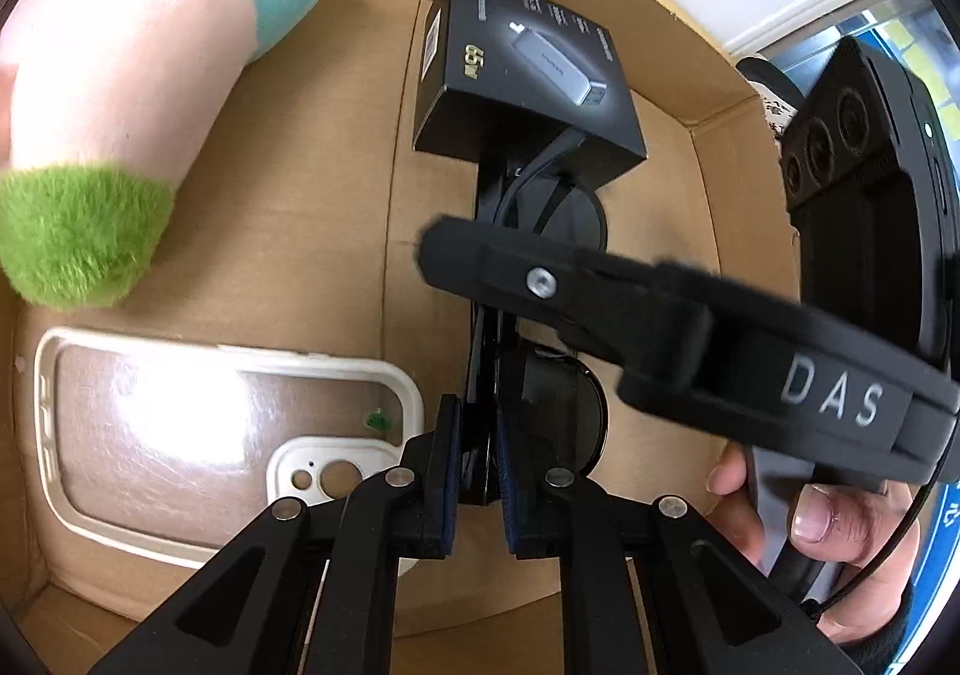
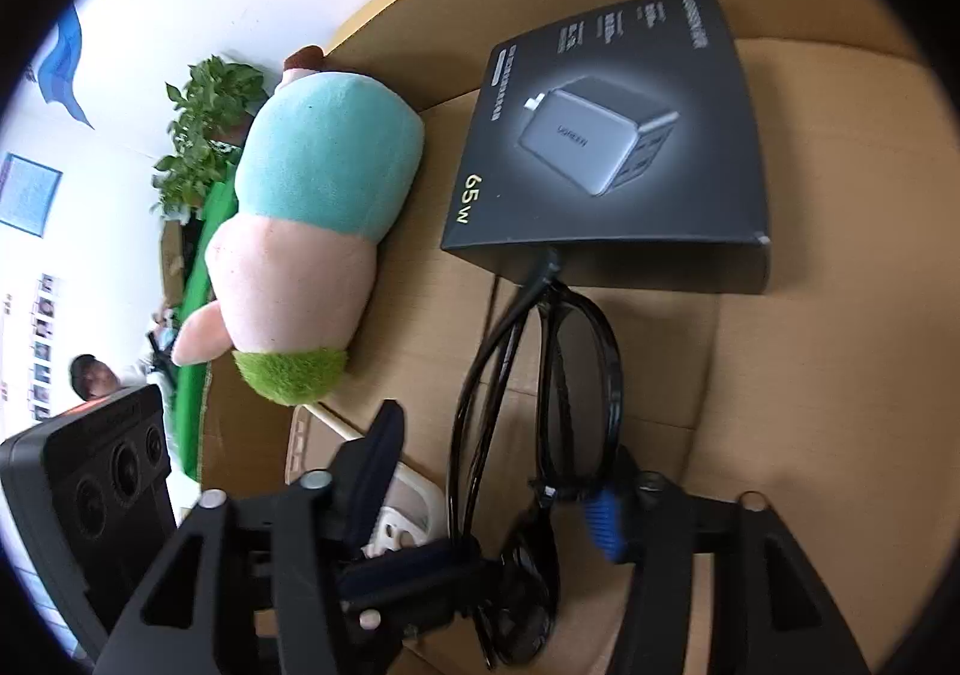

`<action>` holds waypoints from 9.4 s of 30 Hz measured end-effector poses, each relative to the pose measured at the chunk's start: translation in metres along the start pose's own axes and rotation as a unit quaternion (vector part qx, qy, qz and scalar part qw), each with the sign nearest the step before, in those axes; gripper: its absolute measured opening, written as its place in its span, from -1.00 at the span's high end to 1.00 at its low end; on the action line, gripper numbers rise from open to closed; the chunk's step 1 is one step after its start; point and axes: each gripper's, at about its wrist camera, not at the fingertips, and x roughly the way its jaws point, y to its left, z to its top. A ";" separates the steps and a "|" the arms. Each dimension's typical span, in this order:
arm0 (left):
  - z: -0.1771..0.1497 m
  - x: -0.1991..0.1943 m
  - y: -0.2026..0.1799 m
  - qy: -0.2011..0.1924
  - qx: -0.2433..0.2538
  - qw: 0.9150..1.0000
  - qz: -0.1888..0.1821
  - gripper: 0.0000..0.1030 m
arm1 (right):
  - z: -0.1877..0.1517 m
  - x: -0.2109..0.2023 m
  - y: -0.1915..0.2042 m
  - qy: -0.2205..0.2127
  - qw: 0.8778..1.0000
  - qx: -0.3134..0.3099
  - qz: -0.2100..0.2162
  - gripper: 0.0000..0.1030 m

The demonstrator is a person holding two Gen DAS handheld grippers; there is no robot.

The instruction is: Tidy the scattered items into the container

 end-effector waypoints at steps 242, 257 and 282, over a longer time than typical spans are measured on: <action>0.032 0.004 -0.097 -0.017 0.138 0.989 -0.052 -0.61 | -0.082 -0.112 -0.042 -0.038 0.970 -0.094 -0.220 0.98; 0.054 0.070 -0.108 0.086 0.089 0.988 -0.088 -0.76 | -0.087 -0.098 -0.017 -0.030 0.954 -0.152 -0.258 -0.39; 0.053 0.057 -0.079 0.071 0.067 0.984 -0.151 -0.71 | -0.099 -0.117 -0.005 -0.009 0.976 -0.151 -0.157 -0.76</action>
